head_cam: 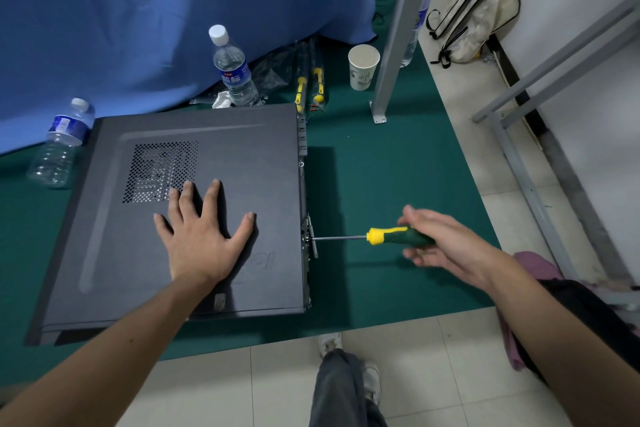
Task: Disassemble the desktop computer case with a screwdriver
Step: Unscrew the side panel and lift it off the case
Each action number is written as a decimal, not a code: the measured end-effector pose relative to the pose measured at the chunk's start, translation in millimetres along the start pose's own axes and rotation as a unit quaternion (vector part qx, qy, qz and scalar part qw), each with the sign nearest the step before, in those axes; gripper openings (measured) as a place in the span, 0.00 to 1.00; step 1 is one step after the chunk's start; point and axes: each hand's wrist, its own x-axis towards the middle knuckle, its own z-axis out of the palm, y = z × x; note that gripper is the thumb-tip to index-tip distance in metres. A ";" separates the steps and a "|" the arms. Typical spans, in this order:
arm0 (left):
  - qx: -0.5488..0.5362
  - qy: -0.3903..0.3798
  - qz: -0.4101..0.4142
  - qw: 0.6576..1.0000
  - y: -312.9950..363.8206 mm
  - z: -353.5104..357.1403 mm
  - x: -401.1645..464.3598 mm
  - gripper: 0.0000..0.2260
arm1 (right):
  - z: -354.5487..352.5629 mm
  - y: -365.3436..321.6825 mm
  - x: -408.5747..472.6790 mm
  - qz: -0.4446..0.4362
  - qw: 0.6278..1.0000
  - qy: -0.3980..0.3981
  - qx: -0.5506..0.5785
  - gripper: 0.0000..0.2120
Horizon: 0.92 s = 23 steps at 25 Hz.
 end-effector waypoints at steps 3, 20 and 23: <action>0.000 -0.005 -0.002 1.000 1.0 -1.7 -0.8 0.37 | 2.9 -0.6 1.0 0.009 0.992 0.057 -0.112 0.18; 0.038 -0.050 -0.003 0.998 8.7 -9.1 -2.3 0.39 | 6.7 -13.1 -13.2 0.014 0.998 0.033 0.054 0.12; 0.075 -0.068 -0.002 0.995 9.8 -11.4 -1.5 0.38 | 7.9 -10.7 -10.6 0.004 0.998 0.058 -0.033 0.14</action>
